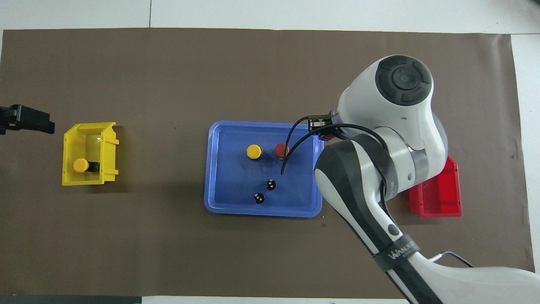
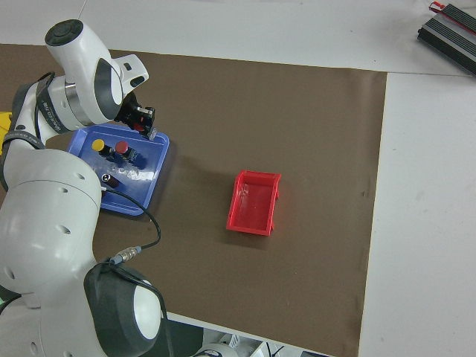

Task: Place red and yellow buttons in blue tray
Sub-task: 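Place the red button in the tray while the left gripper grasps a yellow button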

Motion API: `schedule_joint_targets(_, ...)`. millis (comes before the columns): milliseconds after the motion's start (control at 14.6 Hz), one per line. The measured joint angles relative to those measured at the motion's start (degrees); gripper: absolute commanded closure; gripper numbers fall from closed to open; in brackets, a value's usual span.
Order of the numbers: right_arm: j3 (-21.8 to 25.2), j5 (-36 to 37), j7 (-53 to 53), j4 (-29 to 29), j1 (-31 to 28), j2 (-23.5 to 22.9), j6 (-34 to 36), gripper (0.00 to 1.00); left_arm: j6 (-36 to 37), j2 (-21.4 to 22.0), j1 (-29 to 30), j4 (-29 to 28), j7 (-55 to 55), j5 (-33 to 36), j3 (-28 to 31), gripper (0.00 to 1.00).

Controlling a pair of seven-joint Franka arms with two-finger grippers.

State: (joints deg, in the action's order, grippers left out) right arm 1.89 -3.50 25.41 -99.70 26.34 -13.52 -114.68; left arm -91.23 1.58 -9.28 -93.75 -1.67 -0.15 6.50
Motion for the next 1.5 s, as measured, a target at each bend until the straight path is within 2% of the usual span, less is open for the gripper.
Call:
schedule_joint_targets(341, 0.1, 0.0, 2.5, -1.0, 1.9, -2.9, -3.4, 0.75, -1.9, 0.5, 0.0, -2.5, 0.0, 0.0, 0.0, 0.00)
schedule_joint_targets(614, 0.2, -1.3, 2.5, -3.5, 1.8, -2.9, -3.8, 0.75, -14.8, 2.7, 1.2, -14.9, -2.1, 0.0, 0.1, 0.02)
schedule_joint_targets(819, 0.1, -2.7, 2.5, -4.7, 1.9, -2.9, -5.0, 0.74, -20.2, 2.5, 4.3, -21.1, -5.8, 0.0, 0.3, 0.17)
schedule_joint_targets(1161, -0.1, -2.9, 2.4, -6.8, 2.8, -3.6, -6.6, 0.71, -30.0, 2.3, 4.8, -31.2, -6.3, 0.0, 0.3, 0.30)
schedule_joint_targets(1229, -0.1, -2.9, 2.4, -7.0, 3.3, -3.9, -7.2, 0.60, -31.0, 2.1, 5.3, -32.4, -6.9, 0.0, 0.2, 0.30)
schedule_joint_targets(1297, -0.1, -2.9, 2.4, -7.0, 3.6, -4.1, -7.4, 0.40, -31.7, 1.8, 5.9, -33.2, -8.1, 0.0, 0.3, 0.31)
schedule_joint_targets(1434, -0.1, -2.9, 2.4, -7.0, 3.6, -4.2, -7.4, 0.21, -33.4, 0.9, 7.1, -34.0, -9.8, 0.0, 0.3, 0.31)
schedule_joint_targets(1502, -0.1, -2.9, 2.4, -6.9, 3.6, -4.1, -7.4, 0.20, -34.5, 0.6, 7.4, -34.6, -9.9, 0.0, 0.3, 0.31)
